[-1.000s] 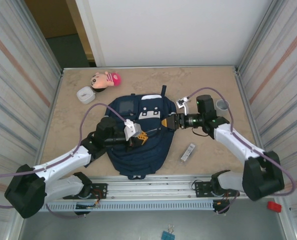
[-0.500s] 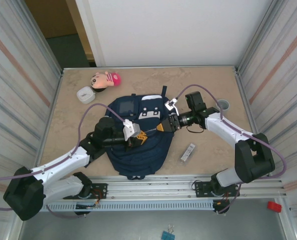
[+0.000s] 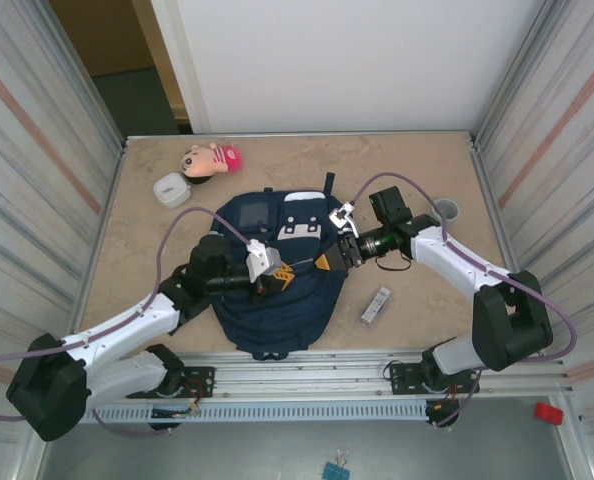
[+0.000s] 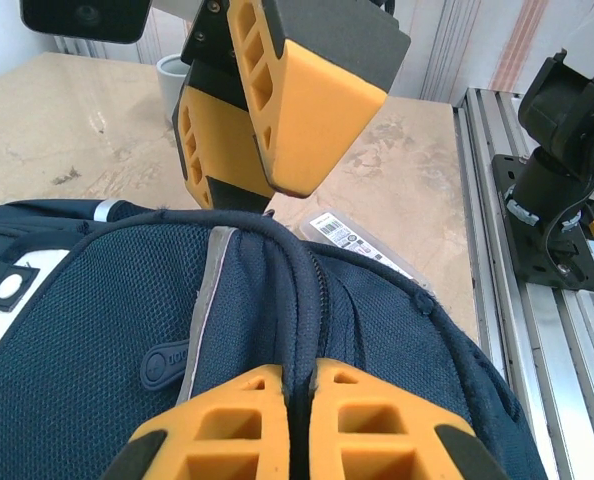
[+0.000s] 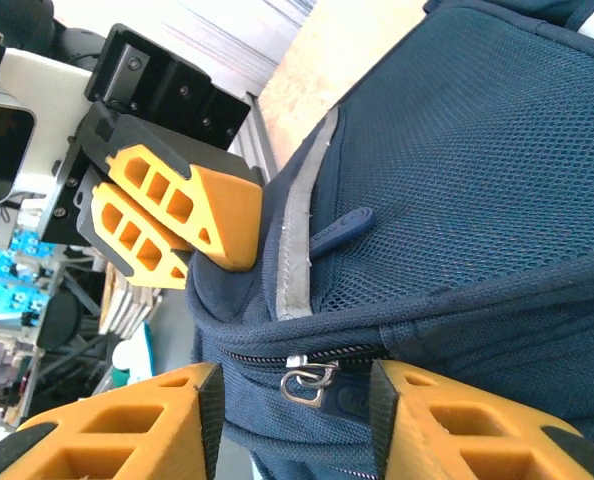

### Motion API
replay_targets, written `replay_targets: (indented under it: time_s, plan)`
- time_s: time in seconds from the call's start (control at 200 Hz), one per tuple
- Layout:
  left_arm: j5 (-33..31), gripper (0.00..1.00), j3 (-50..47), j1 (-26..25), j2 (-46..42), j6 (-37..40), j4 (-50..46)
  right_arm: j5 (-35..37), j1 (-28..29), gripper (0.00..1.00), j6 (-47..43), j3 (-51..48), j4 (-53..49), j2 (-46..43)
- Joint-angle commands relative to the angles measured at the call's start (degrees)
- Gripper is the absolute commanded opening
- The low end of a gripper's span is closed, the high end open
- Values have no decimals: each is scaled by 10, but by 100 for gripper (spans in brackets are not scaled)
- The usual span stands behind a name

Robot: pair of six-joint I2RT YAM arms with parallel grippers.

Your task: Pack the student bag

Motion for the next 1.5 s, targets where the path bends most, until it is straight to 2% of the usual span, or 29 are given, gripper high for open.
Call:
replay_targets:
  time_s: [0.0, 0.055, 0.085, 0.241, 0.291, 0.586, 0.742, 0.902, 0.997, 1.087, 1.127, 1.328, 1.428, 1.498]
  plan:
    - [6, 0, 15, 8, -18, 5, 43, 22, 11, 46, -17, 14, -19, 4]
    - [10, 0, 14, 8, -20, 5, 44, 42, 11, 58, -22, 13, -17, 1]
    - [12, 0, 15, 8, -22, 5, 44, 49, 11, 60, -24, 13, -14, 1]
    - [21, 0, 14, 8, -28, 4, 48, 67, 11, 60, -47, 3, 26, 7]
    - [22, 0, 15, 8, -29, 3, 48, 69, 11, 57, -46, 1, 41, 11]
    - [-15, 0, 14, 7, -40, 12, 25, 58, 11, 20, -28, 20, 21, -14]
    - [-27, 0, 17, 8, -40, 17, 13, 77, 22, 14, 8, 30, -6, -52]
    - [-26, 0, 19, 8, -34, 18, 17, 104, 42, 12, 10, 42, -56, -45]
    - [-20, 0, 23, 8, -29, 16, 17, 110, 48, 18, 0, 35, -53, -37]
    - [-18, 0, 24, 8, -31, 15, 17, 127, 47, 43, -15, 29, -40, -41]
    - [-19, 0, 23, 8, -33, 17, 17, 133, 43, 51, -18, 23, -25, -49]
    - [-20, 0, 17, 8, -43, 17, 15, 127, 27, 66, -44, 0, 37, -93]
    - [-21, 0, 17, 8, -43, 18, 16, 155, 25, 70, -89, -18, 57, -110]
    - [-20, 0, 17, 8, -43, 19, 17, 165, 25, 78, -141, -29, 62, -110]
